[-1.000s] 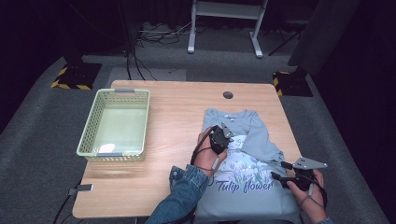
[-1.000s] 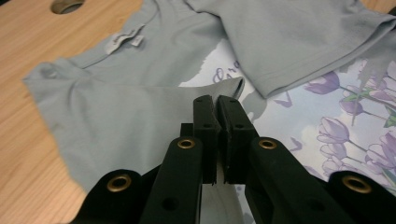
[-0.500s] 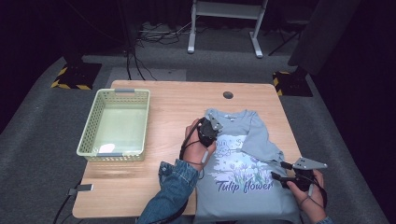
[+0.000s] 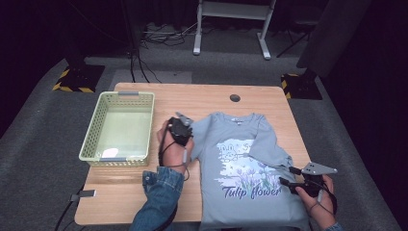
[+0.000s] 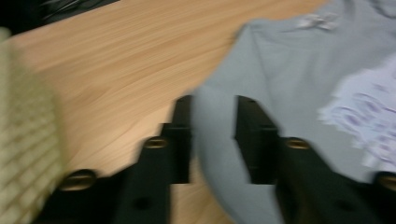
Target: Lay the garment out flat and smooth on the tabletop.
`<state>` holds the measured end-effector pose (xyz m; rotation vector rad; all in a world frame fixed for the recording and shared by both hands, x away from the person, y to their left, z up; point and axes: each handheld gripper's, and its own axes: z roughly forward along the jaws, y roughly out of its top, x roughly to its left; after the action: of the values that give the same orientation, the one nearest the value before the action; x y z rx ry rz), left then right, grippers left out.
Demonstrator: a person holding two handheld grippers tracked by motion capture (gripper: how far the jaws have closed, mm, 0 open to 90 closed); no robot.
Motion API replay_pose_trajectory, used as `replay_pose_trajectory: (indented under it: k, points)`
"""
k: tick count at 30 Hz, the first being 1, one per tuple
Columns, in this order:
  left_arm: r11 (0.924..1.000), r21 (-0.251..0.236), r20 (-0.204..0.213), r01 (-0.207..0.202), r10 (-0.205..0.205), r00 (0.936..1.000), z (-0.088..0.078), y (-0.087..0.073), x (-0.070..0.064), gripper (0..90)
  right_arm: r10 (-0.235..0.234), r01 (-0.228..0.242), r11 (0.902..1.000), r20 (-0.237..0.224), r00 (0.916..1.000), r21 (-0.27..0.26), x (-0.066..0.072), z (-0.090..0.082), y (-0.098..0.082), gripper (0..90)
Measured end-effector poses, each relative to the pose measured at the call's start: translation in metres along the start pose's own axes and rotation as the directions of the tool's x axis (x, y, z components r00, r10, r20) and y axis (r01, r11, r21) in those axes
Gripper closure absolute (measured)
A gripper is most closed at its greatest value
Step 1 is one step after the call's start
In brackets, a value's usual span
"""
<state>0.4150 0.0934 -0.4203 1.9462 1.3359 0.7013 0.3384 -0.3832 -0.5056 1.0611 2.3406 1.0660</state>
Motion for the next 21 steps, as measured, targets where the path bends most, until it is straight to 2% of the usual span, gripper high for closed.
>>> replay_pose_trajectory:
  k: [1, 2, 4, 8, 12, 15, 19, 21]
  points:
    - [1.0000, -0.006, -0.015, 0.004, -0.004, 0.9999, -0.002, -0.004, 0.004, 49.2, 0.001, -0.001, 1.0000, 0.000, 1.0000, 0.000, 0.000, 0.000, 0.000, 33.4]
    - [0.9999, -0.010, -0.016, 0.009, -0.009, 0.9998, -0.003, -0.008, 0.006, 45.3, 0.001, -0.001, 1.0000, 0.000, 1.0000, 0.000, 0.000, 0.000, 0.000, 33.5]
    - [0.9998, -0.016, 0.024, 0.013, -0.012, 0.9996, -0.005, -0.013, 0.004, 45.3, 0.001, -0.001, 1.0000, 0.000, 1.0000, 0.000, 0.000, 0.000, 0.000, 33.4]
    - [0.9988, -0.048, 0.087, 0.003, 0.001, 0.9962, -0.006, -0.019, -0.010, 43.6, 0.004, -0.004, 1.0000, 0.001, 1.0000, 0.001, 0.000, 0.000, 0.000, 33.5]
    - [0.9969, -0.077, 0.161, -0.013, 0.025, 0.9866, -0.006, -0.025, -0.025, 41.6, 0.007, -0.007, 1.0000, -0.001, 1.0000, 0.003, 0.000, 0.000, 0.000, 33.5]
    - [0.9950, -0.100, 0.213, 0.005, 0.017, 0.9769, -0.007, -0.035, -0.034, 39.6, 0.014, -0.014, 0.9999, 0.001, 0.9999, 0.003, 0.000, 0.000, 0.000, 33.6]
    - [0.9949, -0.100, 0.235, -0.016, 0.039, 0.9713, -0.008, -0.046, -0.039, 39.6, 0.006, -0.007, 0.9998, 0.008, 1.0000, 0.018, 0.000, -0.002, 0.004, 33.5]
    - [0.9941, -0.100, 0.242, -0.043, 0.066, 0.9681, -0.009, -0.051, -0.039, 39.6, 0.004, -0.004, 0.9999, 0.008, 1.0000, 0.014, 0.000, -0.005, 0.009, 32.9]
